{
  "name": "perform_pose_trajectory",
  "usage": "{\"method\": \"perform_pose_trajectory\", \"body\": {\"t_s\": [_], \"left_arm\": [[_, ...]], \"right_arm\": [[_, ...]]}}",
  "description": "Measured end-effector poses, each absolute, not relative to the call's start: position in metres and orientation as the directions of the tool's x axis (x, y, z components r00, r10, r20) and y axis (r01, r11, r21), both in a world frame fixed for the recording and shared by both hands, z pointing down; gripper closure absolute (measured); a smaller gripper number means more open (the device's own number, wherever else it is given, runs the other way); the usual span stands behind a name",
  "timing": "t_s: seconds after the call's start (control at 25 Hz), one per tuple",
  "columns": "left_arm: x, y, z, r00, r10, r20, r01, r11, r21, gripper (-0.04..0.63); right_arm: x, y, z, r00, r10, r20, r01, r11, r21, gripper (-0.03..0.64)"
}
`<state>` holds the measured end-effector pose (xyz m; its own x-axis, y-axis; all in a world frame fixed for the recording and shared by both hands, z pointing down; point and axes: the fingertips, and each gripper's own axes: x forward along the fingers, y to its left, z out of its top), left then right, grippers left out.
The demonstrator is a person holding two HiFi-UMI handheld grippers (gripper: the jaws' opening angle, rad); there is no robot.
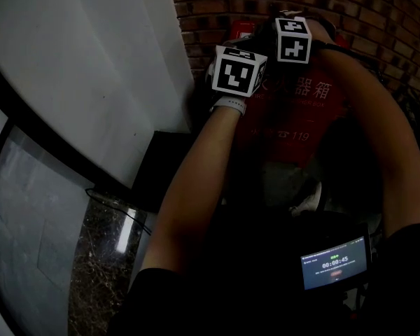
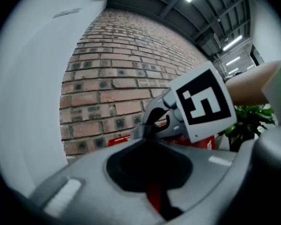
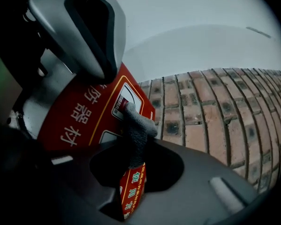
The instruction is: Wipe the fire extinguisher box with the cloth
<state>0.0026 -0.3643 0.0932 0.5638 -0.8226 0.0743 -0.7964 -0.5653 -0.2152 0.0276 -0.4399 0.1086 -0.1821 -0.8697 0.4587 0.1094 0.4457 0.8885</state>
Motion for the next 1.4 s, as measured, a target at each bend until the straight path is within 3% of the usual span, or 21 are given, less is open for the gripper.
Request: {"method": "perform_pose_trajectory", "body": {"t_s": [0.68,1.2,1.4], "left_arm": [[0.004,-0.367,0.093,0.579,-0.811,0.090,-0.802,-0.586,-0.116,0.594],[0.007,-0.369,0.096,0.574,-0.811,0.115,-0.799,-0.585,-0.138,0.594],[0.008,-0.369,0.096,0.564,-0.814,0.136,-0.806,-0.579,-0.124,0.594]], "right_arm": [[0.021,-0.361,0.112,-0.257,-0.831,0.493,0.140,0.473,0.870,0.558],[0.028,-0.340,0.113,-0.255,-0.834,0.489,0.143,0.468,0.872,0.558],[0.039,-0.359,0.086,-0.234,-0.882,0.408,0.080,0.401,0.912,0.554]]}}
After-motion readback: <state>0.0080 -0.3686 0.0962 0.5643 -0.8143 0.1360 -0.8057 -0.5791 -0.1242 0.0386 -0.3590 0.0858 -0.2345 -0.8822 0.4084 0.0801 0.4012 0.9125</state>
